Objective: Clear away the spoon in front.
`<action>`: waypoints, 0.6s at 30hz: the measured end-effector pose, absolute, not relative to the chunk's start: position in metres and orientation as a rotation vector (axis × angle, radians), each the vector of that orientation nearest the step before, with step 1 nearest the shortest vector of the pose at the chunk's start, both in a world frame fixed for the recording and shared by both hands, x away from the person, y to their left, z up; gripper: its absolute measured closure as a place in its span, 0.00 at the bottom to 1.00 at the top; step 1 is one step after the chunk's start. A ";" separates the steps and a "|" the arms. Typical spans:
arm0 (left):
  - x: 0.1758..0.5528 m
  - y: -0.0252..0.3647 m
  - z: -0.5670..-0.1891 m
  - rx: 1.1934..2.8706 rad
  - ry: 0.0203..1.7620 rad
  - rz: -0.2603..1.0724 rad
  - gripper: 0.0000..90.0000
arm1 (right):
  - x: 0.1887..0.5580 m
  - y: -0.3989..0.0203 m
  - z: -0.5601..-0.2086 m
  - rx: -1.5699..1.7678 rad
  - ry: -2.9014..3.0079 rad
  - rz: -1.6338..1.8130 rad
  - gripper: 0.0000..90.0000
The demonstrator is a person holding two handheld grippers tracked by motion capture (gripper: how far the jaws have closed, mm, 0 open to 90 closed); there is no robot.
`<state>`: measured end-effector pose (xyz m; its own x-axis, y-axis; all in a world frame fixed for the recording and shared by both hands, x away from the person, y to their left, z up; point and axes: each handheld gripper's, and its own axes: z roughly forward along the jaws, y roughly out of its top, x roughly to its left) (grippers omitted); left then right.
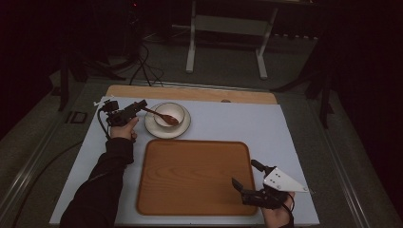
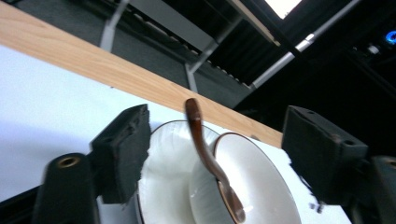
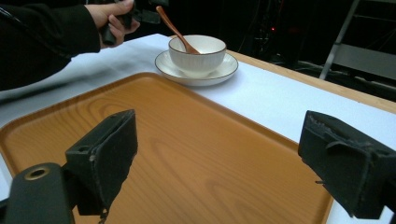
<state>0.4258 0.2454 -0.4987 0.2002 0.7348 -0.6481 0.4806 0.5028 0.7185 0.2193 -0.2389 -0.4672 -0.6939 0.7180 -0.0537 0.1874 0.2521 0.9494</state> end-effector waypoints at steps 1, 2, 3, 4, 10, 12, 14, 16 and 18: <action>0.427 0.245 -0.502 1.102 1.457 0.228 0.36 | 0.219 -0.239 -0.467 0.820 2.046 1.449 0.13; 0.427 0.245 -0.502 1.102 1.457 0.228 0.40 | 0.219 -0.239 -0.467 0.820 2.048 1.451 0.13; 0.428 0.243 -0.506 1.079 1.465 0.199 0.44 | 0.219 -0.239 -0.467 0.819 2.049 1.451 0.13; 0.428 0.243 -0.506 1.079 1.465 0.199 0.49 | 0.219 -0.239 -0.467 0.819 2.049 1.451 0.13; 0.426 0.239 -0.518 0.981 1.505 0.160 0.64 | 0.219 -0.239 -0.468 0.817 2.055 1.452 0.13; 0.426 0.238 -0.520 0.970 1.505 0.156 0.65 | 0.219 -0.238 -0.468 0.816 2.056 1.452 0.13; 0.426 0.238 -0.522 0.951 1.496 0.152 0.71 | 0.219 -0.238 -0.468 0.816 2.059 1.453 0.13; 0.426 0.237 -0.523 0.947 1.497 0.148 0.73 | 0.219 -0.238 -0.468 0.815 2.060 1.454 0.13; 0.425 0.236 -0.525 0.924 1.498 0.144 0.75 | 0.220 -0.238 -0.468 0.817 2.063 1.454 0.13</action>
<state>0.4255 0.2365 -0.5251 0.1332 0.6102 -0.7809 0.4499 0.6649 0.5963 0.2196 -0.2385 -0.4679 -0.7043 0.7083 -0.0469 0.1939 0.2555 0.9472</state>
